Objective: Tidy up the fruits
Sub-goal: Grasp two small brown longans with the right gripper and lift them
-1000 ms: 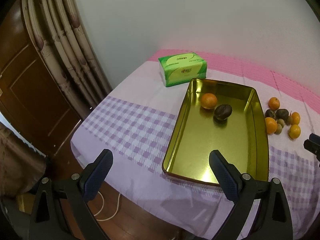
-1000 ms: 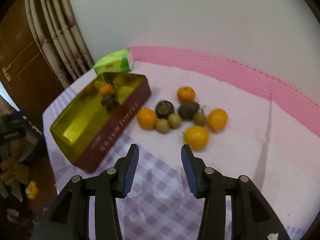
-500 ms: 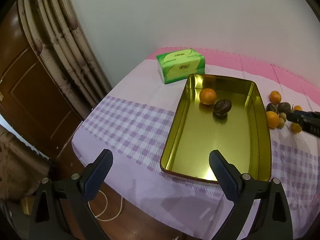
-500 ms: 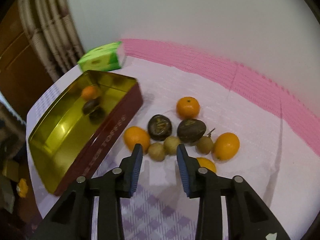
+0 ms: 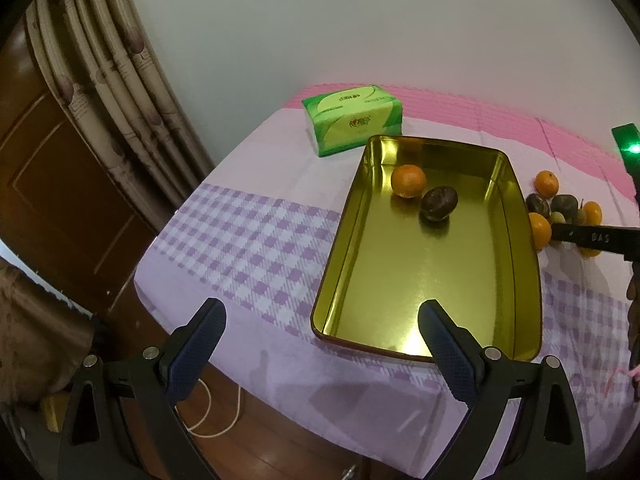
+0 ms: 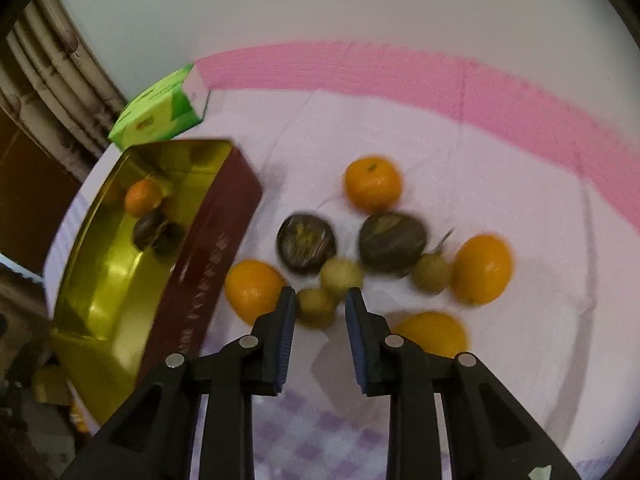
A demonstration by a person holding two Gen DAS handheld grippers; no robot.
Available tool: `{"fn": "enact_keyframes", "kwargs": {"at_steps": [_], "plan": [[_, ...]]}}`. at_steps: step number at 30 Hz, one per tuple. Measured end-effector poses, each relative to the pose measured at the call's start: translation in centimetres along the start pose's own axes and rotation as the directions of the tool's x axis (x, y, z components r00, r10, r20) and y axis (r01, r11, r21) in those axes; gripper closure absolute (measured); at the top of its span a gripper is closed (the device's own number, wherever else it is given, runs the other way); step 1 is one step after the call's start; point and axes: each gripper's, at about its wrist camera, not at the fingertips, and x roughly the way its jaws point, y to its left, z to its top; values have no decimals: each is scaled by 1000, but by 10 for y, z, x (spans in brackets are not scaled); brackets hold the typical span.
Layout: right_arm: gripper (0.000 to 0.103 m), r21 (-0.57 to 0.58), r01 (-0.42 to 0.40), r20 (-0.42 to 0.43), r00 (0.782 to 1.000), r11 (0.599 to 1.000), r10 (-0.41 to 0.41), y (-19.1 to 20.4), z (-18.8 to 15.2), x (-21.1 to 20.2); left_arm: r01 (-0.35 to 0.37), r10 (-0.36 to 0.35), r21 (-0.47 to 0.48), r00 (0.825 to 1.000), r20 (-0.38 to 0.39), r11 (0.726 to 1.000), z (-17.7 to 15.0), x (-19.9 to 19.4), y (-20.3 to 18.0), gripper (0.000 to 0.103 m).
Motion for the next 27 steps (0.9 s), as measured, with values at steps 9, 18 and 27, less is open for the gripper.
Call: {"fn": "enact_keyframes", "kwargs": {"at_steps": [9,18,27], "plan": [[78,81,-26,18,1000,996,25,-8,5,7,14,-14,-5,1000,-17,1000,1,4,1,6],[81,89,19,6,1000,996,-19,-13,20,13,-1,1,37,1000,12,999,-2,1,-8,6],[82,11,-3,206,979,1000,0,-41,-40,-77,48,-82,160,973,215,986,-7,-42,-28,6]]}}
